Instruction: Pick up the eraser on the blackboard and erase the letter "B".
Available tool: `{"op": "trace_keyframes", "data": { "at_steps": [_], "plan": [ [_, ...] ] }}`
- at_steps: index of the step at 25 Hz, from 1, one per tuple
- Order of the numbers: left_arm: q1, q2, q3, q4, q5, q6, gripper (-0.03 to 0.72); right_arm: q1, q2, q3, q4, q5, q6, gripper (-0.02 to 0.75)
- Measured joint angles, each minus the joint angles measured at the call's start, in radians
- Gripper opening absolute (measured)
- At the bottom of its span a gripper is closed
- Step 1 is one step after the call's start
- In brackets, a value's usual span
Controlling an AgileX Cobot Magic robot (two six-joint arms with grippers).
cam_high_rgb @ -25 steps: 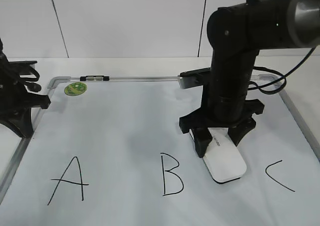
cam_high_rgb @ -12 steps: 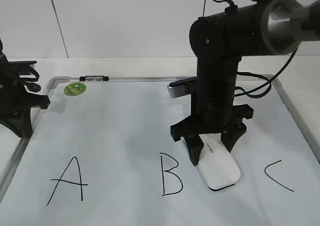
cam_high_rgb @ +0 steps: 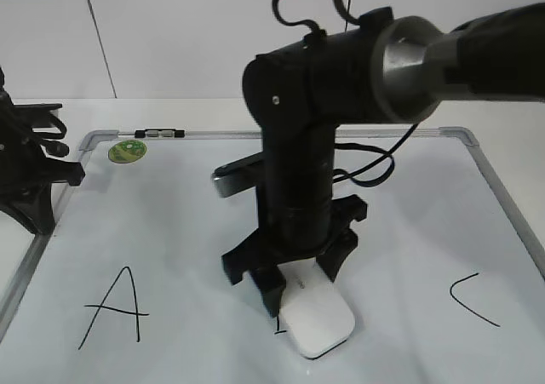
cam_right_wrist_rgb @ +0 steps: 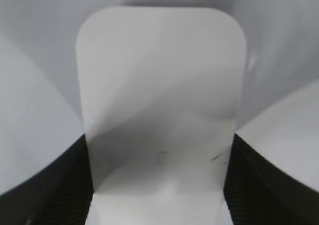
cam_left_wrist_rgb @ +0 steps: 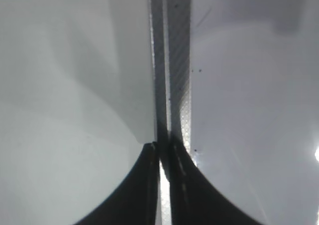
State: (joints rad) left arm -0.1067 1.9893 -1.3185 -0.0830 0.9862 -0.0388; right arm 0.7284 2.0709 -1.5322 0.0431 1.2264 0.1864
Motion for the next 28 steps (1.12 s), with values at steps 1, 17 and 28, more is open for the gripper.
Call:
{"op": "trace_keyframes", "data": {
  "at_steps": [1,17,28],
  "plan": [
    [0.000,0.000,0.000,0.000,0.000,0.000,0.017,0.020,0.000,-0.004,0.010,0.000,0.000,0.538],
    [0.000,0.000,0.000,0.001,0.000,0.000,0.017,0.020,0.017,-0.041,0.097,-0.004,-0.011,0.537],
    [0.000,0.000,0.000,0.001,0.000,0.000,0.017,-0.201,0.017,-0.046,-0.043,-0.004,0.013,0.537]
  ]
}}
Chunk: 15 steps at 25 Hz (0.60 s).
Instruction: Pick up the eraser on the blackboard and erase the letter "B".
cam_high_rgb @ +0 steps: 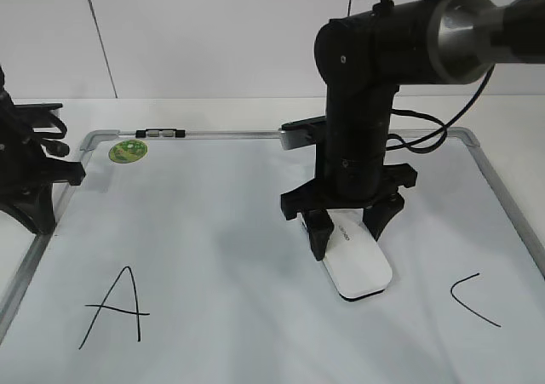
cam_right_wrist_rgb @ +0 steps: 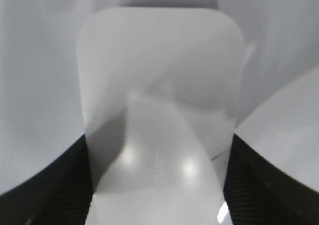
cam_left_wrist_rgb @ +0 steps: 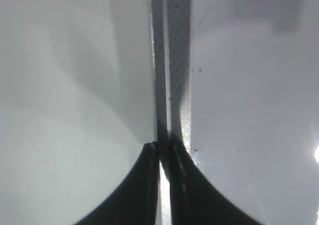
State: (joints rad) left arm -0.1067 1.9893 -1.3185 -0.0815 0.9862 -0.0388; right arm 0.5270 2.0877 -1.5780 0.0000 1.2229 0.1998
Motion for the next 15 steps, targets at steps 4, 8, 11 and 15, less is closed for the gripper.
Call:
{"op": "trace_keyframes", "data": {
  "at_steps": [4,8,11,15],
  "plan": [
    [0.000,0.000,0.000,0.000,0.000,0.000,0.017,0.004,0.000,0.000,0.008,0.000,0.000,0.537],
    [0.000,0.000,0.000,0.000,0.002,0.000,0.017,0.049,0.000,0.000,0.000,0.000,-0.002,0.537],
    [0.000,0.000,0.000,0.001,0.002,0.000,0.017,0.132,0.000,0.000,0.010,0.000,-0.005,0.537],
    [0.000,0.000,0.000,0.001,0.002,0.000,0.017,0.250,0.002,0.000,0.047,0.000,-0.013,0.537]
  ]
}}
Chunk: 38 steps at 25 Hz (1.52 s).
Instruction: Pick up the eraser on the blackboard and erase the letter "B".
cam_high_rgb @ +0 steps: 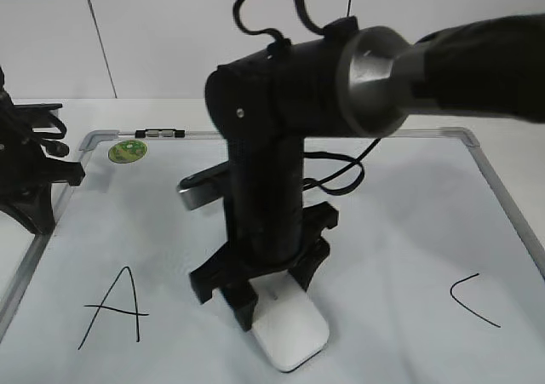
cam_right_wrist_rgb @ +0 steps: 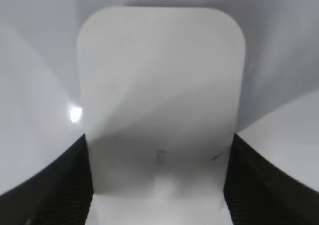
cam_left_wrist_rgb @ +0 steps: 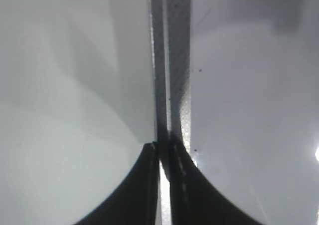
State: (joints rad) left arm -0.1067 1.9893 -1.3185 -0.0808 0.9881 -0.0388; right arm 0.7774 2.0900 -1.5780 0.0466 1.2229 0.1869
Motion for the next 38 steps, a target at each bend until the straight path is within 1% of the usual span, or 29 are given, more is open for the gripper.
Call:
{"op": "trace_keyframes", "data": {
  "at_steps": [3,4,9,14,20,24,29,32,38],
  "plan": [
    [0.000,0.000,0.000,0.000,0.000,0.000,0.017,0.063,0.000,0.000,0.019,0.000,-0.007,0.537],
    [0.000,0.000,0.000,0.000,0.000,0.000,0.017,0.070,0.000,-0.002,0.024,0.000,-0.009,0.537],
    [0.000,0.000,0.000,0.000,0.000,0.000,0.017,0.064,0.007,-0.017,0.035,0.006,-0.011,0.537],
    [0.000,0.000,0.000,0.000,0.000,0.000,0.017,0.013,0.015,-0.038,0.031,0.004,-0.011,0.537],
    [0.000,0.000,-0.002,0.000,0.002,0.000,0.017,-0.148,0.017,-0.045,0.007,0.002,-0.005,0.537],
    [0.000,0.000,-0.002,0.000,0.003,0.000,0.017,-0.217,0.019,-0.066,0.004,0.002,-0.004,0.537],
    [0.000,0.000,-0.002,0.002,0.006,0.000,0.017,-0.234,0.023,-0.135,0.020,-0.001,-0.004,0.537],
    [0.000,0.000,-0.002,0.002,0.006,0.000,0.017,-0.239,0.000,-0.146,0.026,-0.001,-0.002,0.537],
    [0.000,0.000,-0.002,0.002,0.006,0.000,0.017,-0.308,-0.031,-0.152,0.030,-0.001,0.000,0.537]
  ]
}}
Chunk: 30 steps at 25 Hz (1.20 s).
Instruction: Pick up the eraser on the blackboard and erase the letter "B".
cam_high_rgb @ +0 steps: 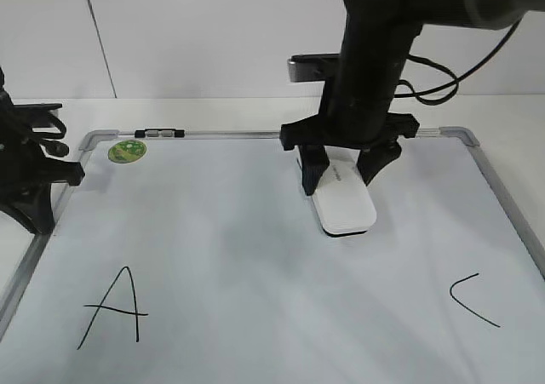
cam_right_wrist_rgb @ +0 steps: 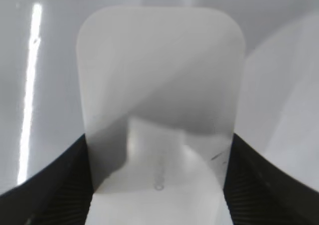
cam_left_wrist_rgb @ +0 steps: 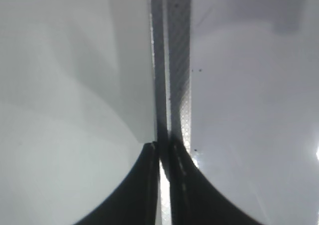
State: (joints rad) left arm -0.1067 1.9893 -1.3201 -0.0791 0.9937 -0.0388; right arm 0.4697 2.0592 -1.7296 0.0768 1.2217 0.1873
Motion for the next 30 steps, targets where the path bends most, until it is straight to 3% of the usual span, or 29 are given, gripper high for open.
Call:
{"op": "trace_keyframes", "data": {
  "at_steps": [15,30],
  "plan": [
    [0.000,0.000,0.000,0.001,0.000,0.000,0.017,-0.210,-0.064,0.004,-0.047,0.002,-0.021,0.537],
    [0.000,0.000,0.000,0.002,0.000,0.000,0.017,-0.367,-0.118,0.191,-0.049,0.002,-0.176,0.537]
  ]
}}
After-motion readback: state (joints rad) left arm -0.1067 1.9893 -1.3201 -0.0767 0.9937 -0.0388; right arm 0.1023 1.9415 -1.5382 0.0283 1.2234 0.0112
